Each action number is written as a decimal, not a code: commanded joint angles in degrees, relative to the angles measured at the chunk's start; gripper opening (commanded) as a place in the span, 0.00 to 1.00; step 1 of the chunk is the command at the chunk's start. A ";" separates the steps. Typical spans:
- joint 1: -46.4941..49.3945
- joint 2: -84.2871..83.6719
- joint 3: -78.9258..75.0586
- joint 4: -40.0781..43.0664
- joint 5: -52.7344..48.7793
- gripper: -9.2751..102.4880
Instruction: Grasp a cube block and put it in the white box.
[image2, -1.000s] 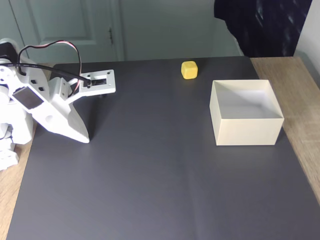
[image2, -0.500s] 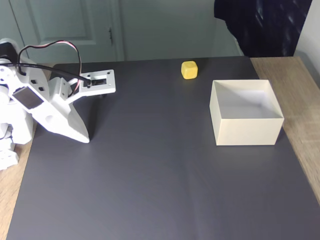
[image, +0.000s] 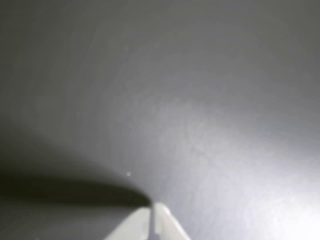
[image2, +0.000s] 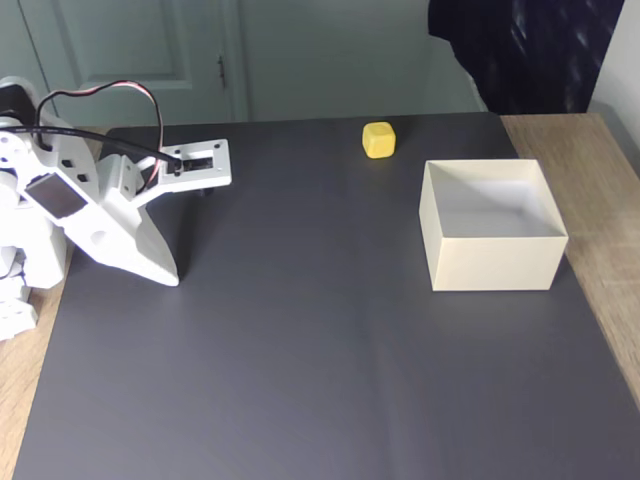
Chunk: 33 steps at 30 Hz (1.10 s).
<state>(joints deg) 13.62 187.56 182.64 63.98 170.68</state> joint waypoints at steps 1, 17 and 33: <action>-0.26 0.44 -0.18 0.26 -0.44 0.09; -0.26 0.44 -0.18 0.26 -0.44 0.09; 0.53 0.44 -0.18 0.53 -0.70 0.08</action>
<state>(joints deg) 13.62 187.56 182.64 63.98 170.51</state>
